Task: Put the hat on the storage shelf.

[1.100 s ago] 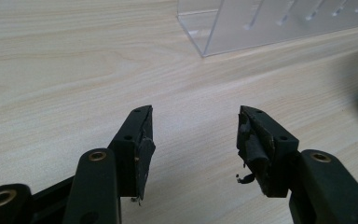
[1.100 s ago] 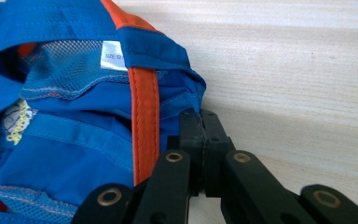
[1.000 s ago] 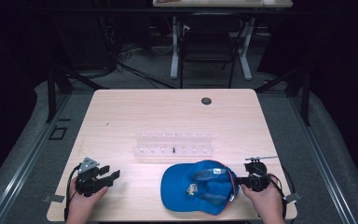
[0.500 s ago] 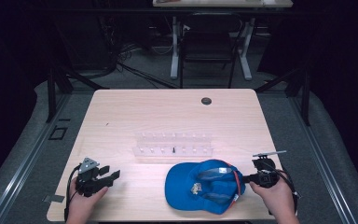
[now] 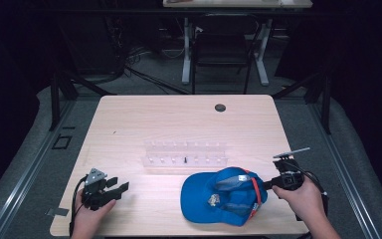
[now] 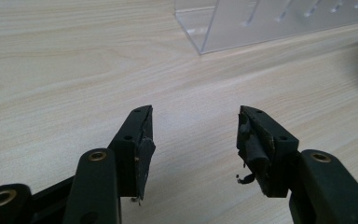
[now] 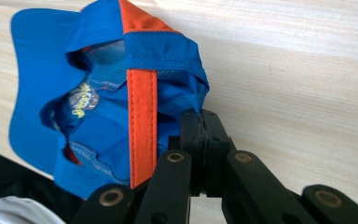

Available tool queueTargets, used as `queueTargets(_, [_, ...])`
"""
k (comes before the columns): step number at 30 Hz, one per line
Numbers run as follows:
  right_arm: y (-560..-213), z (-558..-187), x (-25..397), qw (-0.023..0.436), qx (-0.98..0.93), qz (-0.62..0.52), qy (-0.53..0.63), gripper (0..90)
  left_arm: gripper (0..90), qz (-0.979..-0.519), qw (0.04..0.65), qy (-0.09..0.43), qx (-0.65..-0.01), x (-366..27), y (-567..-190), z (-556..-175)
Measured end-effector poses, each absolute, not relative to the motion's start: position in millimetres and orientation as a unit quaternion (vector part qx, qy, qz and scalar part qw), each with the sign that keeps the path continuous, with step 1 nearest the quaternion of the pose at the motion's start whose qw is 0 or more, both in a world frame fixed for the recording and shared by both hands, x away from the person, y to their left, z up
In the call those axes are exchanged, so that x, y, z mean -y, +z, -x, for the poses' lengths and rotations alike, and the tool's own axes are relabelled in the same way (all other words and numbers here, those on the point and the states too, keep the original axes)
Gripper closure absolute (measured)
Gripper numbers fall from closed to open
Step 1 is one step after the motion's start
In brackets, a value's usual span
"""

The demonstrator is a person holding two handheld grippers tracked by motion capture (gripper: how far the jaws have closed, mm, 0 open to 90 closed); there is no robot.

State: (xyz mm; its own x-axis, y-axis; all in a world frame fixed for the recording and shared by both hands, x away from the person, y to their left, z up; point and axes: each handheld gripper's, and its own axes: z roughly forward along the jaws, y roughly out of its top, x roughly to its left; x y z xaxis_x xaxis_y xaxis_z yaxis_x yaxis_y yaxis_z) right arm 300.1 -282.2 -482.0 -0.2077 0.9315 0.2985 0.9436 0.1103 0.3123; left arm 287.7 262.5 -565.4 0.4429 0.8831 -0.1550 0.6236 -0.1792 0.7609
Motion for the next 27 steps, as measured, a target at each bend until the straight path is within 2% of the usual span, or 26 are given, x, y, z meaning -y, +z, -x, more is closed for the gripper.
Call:
queueTargets(6, [-472, -304, 277, 0.028, 0.749, 0.626, -0.213, 90.0, 46.5, -0.751, 0.397, 0.164, -0.502, -261, -566, -288])
queueTargets(21, [-455, -312, 277, 0.110, 0.722, 0.638, -0.244, 90.0, 46.5, -0.751, 0.397, 0.164, -0.501, -260, -567, -287])
queueTargets(27, [-450, -311, 276, 0.118, 0.718, 0.637, -0.254, 90.0, 46.5, -0.752, 0.396, 0.163, -0.502, -261, -567, -287])
